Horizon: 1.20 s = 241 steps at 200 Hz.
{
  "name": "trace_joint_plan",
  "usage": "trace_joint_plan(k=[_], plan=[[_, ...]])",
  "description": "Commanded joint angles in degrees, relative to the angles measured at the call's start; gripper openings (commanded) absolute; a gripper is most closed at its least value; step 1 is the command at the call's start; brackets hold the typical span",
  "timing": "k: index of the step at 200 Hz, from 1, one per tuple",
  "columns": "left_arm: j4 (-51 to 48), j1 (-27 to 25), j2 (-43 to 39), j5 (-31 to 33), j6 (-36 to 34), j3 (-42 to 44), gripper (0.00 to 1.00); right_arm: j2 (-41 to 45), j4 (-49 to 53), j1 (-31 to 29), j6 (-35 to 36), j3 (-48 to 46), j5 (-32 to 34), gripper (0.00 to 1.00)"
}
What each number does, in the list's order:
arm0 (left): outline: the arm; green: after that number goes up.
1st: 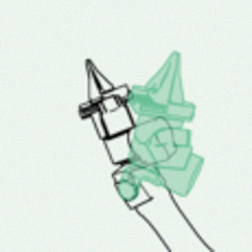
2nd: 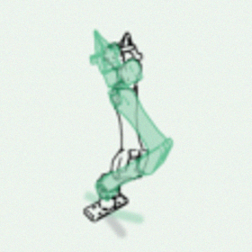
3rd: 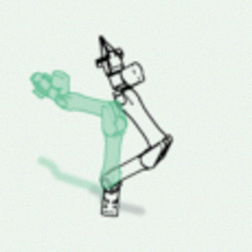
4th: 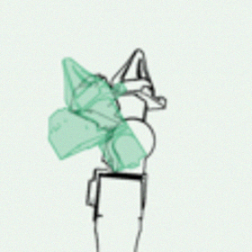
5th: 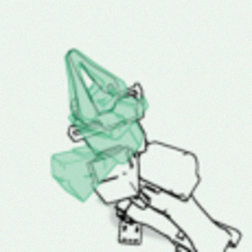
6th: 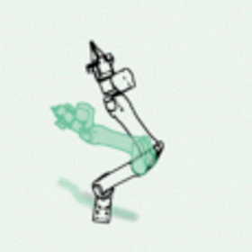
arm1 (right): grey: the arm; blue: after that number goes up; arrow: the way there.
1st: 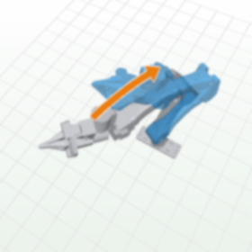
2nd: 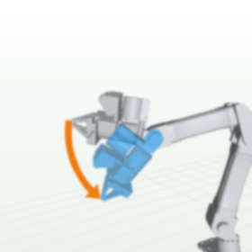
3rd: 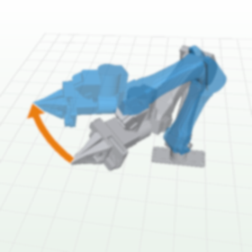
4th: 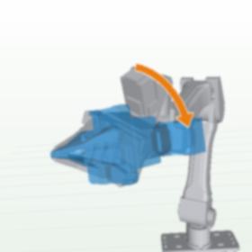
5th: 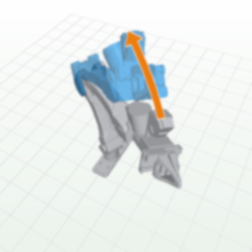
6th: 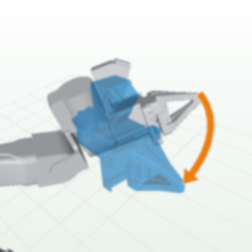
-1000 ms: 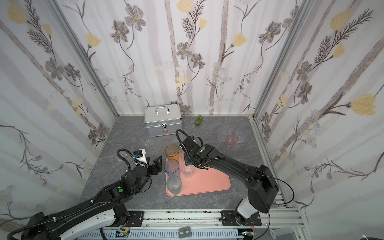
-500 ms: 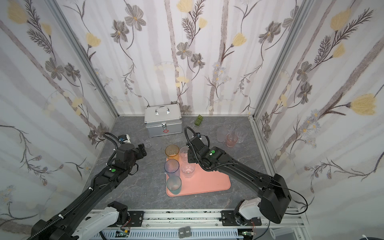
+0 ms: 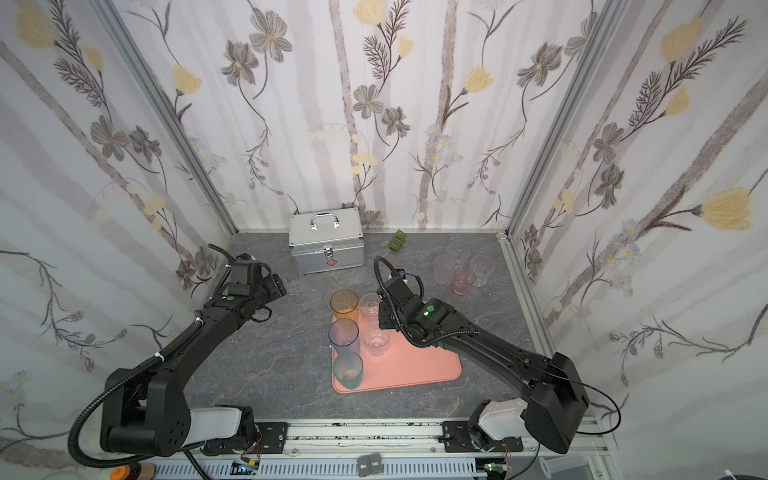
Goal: Place the glasses into the tray
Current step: 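Grasp a clear glass by the case with the left gripper while the right hovers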
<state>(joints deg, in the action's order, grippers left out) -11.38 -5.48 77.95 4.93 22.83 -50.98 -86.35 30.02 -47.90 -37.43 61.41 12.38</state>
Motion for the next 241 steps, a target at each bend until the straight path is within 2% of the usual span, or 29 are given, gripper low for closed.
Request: trace_joint_plan(k=[1, 18, 37, 91, 96, 117, 175, 217, 241], plan=[[2.36, 0.76, 3.6, -3.38, -0.68, -3.09, 0.72, 0.89, -2.34, 0.22, -0.13, -1.14, 0.8, 0.49], [2.59, 1.08, 7.18, -4.52, -0.9, -5.37, 0.7, 1.43, -2.3, 0.28, 0.29, -2.03, 0.61, 0.58], [2.59, 1.08, 11.18, -4.64, -1.55, -7.21, 0.67, 2.37, -2.07, 0.4, 0.41, -2.92, 1.02, 0.63], [2.68, 1.26, 17.41, -1.49, -3.2, -11.17, 0.6, 5.61, -2.07, 0.39, 0.75, -5.74, 1.42, 0.66], [2.68, 1.28, 17.85, -1.27, -3.3, -11.6, 0.6, 5.78, -2.07, 2.18, 0.76, -5.92, 1.41, 0.66], [2.72, 1.34, 19.63, -1.29, -3.5, -13.36, 0.56, 6.12, -2.16, 2.54, 0.89, -6.39, 1.14, 0.66], [2.76, 1.32, 25.77, -2.16, -3.36, -15.49, 0.36, 6.89, -2.47, 2.64, 0.84, -6.71, 1.06, 0.67], [2.76, 1.29, 21.35, -2.18, -1.07, -11.55, 0.12, 7.58, -2.41, 2.9, 0.64, -7.27, 1.03, 0.67], [2.76, 0.87, 14.37, -1.64, 1.57, -6.35, 0.09, 7.38, -2.93, 2.99, 0.54, -7.15, 0.84, 0.66]])
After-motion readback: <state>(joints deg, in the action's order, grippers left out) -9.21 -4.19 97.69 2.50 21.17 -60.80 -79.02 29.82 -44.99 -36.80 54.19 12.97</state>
